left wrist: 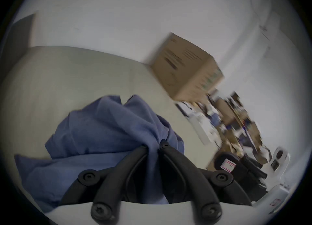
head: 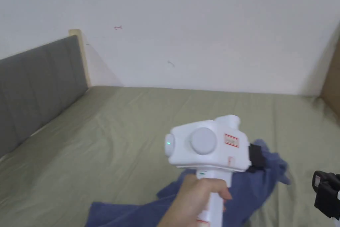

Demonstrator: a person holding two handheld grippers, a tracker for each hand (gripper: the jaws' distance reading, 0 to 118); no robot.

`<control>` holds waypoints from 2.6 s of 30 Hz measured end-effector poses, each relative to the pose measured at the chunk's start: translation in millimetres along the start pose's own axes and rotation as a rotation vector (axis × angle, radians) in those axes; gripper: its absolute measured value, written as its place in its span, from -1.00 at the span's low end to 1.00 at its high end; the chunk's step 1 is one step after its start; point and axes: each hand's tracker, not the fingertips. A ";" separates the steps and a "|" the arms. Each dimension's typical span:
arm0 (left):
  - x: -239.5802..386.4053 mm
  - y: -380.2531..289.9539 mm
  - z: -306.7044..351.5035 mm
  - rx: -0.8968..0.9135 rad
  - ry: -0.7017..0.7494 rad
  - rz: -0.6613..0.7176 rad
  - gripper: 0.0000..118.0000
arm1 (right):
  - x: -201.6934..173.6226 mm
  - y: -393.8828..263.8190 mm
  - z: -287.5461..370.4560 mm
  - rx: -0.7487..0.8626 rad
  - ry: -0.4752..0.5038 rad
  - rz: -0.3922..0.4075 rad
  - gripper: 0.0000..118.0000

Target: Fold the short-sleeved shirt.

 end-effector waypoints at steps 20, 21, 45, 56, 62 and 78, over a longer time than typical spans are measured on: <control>-1.5 -103.1 -115.3 -0.284 0.086 -0.059 1.00 | 75.8 -37.1 -6.2 -0.133 -0.131 -0.137 -1.00; -2.7 -97.9 -98.6 -0.259 0.101 -0.044 0.99 | 69.7 -36.7 -8.6 -0.137 -0.119 -0.123 -1.00; -283.1 -48.7 54.7 -0.110 0.686 0.259 0.59 | -40.7 -74.9 -91.5 -0.328 0.093 0.086 -1.00; -283.8 -60.1 7.3 -0.238 0.823 0.100 -0.98 | -33.9 -80.1 -118.6 -0.399 0.106 0.109 -1.00; -270.9 -52.1 31.5 -0.193 0.758 0.159 -0.98 | -22.4 -48.8 -145.3 -0.418 0.223 0.141 -1.00; -247.2 -47.3 63.2 -0.122 0.716 0.157 -0.98 | 17.3 -58.3 -404.1 -0.855 0.261 0.377 0.43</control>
